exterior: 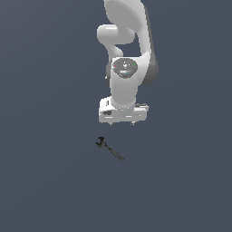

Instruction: Pick up the object and move it to a goal position.

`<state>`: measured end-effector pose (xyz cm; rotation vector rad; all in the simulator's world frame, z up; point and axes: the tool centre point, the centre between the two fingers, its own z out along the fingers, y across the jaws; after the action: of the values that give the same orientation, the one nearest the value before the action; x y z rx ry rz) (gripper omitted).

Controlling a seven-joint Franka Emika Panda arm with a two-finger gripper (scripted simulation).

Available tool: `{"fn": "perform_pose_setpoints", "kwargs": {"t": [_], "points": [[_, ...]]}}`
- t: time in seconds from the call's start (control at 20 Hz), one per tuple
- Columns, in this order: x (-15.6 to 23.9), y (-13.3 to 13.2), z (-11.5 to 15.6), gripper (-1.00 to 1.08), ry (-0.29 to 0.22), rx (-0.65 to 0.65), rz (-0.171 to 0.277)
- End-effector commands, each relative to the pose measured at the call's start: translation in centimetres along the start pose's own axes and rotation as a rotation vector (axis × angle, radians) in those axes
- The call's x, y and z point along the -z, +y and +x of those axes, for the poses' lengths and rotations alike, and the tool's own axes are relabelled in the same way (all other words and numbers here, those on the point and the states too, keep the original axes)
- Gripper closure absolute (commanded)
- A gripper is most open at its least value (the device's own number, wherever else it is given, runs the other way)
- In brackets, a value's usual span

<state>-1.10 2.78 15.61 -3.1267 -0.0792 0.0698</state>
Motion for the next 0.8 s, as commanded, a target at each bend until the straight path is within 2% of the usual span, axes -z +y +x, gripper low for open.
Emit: {"fn": "perform_pose_setpoints", "kwargs": {"t": [0.0, 0.4, 0.75], "points": [[-0.1, 0.2, 0.0, -0.92, -0.001, 0.001, 0.000], [-0.9, 0.7, 0.8, -0.92, 0.003, 0.070, -0.004], [-2.3, 1.8, 2.2, -0.92, 0.009, 0.194, -0.010]]}}
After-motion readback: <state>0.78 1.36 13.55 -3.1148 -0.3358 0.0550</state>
